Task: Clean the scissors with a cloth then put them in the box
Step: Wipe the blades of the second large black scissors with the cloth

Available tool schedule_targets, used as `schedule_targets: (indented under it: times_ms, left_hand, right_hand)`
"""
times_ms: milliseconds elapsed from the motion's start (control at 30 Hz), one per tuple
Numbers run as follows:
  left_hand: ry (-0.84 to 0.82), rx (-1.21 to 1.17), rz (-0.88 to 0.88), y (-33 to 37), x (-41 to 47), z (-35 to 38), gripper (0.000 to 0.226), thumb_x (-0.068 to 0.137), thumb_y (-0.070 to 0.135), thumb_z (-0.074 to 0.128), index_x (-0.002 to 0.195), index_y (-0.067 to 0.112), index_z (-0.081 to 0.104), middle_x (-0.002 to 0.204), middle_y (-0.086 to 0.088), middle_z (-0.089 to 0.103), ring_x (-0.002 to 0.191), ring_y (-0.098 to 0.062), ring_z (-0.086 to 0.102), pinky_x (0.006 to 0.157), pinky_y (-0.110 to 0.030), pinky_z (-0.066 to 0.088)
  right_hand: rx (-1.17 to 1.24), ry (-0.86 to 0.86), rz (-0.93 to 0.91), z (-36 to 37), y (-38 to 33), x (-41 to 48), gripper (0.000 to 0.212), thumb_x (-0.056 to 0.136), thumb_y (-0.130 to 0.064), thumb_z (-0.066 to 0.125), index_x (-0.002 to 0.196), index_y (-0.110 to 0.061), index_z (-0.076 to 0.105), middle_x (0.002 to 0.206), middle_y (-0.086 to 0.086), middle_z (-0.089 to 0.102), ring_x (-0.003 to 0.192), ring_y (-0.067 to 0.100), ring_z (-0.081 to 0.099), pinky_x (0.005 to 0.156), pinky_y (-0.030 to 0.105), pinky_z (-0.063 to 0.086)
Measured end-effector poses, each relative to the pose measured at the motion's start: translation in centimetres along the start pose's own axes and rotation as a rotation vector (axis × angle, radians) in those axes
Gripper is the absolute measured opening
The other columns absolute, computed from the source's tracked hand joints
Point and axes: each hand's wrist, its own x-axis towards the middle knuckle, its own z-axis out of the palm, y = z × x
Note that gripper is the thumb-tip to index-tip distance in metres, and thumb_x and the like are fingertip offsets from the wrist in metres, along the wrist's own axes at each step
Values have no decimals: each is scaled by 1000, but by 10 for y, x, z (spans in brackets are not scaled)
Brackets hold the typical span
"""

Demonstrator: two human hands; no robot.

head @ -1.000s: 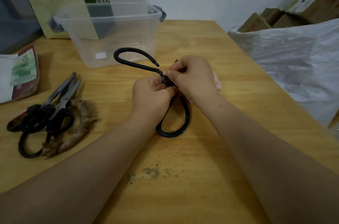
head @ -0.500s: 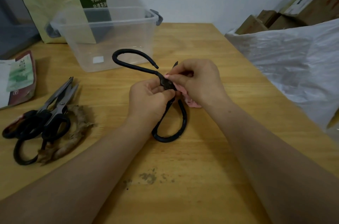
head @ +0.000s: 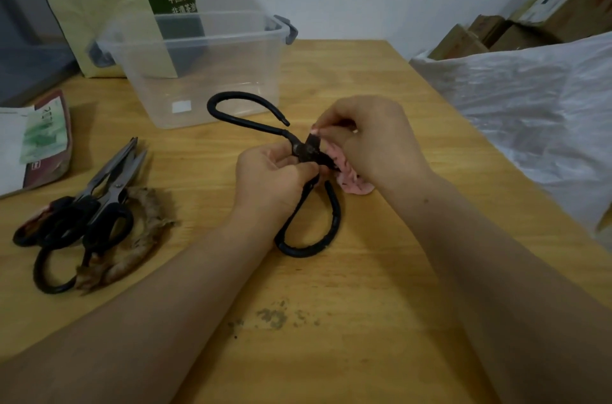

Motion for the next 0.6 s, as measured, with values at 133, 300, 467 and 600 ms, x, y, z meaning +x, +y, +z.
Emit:
schedule_targets:
  times_ms: [133,300,467,600]
  left_hand:
    - [16,19,5,-1,1,0,22,77,-15,63,82,5,68,80,-11,72,74,-19,71,71,-25,58]
    - [17,-10,-2,1,-2,-1,17,76,-16,64,86,-2,67,82,-17,71,74,-22,70,69,-24,58]
    - [31,-32,6,2,0,-3,22,77,-16,62,78,5,66,72,-8,72,70,-19,70,71,-26,59]
    - [31,-25,5,3,-1,-5,20,76,-16,62,85,1,68,79,-14,72,72,-20,71,69,-25,59]
  right_hand:
    - [-95,-101,-100,3,0,1,9,86,-17,65,82,-20,73,81,1,70,73,15,63,68,22,48]
    - [-113,-115,49,-6,13,-1,11,88,-13,61,87,-9,71,63,-5,61,48,1,52,43,6,39]
    - [128,30,87,-12,2,-6,6,85,-23,70,87,-21,74,85,4,72,76,19,67,71,23,56]
    - [77,-248,128,-4,-3,-8,8,87,-22,67,81,-22,73,96,16,71,89,29,68,77,32,58]
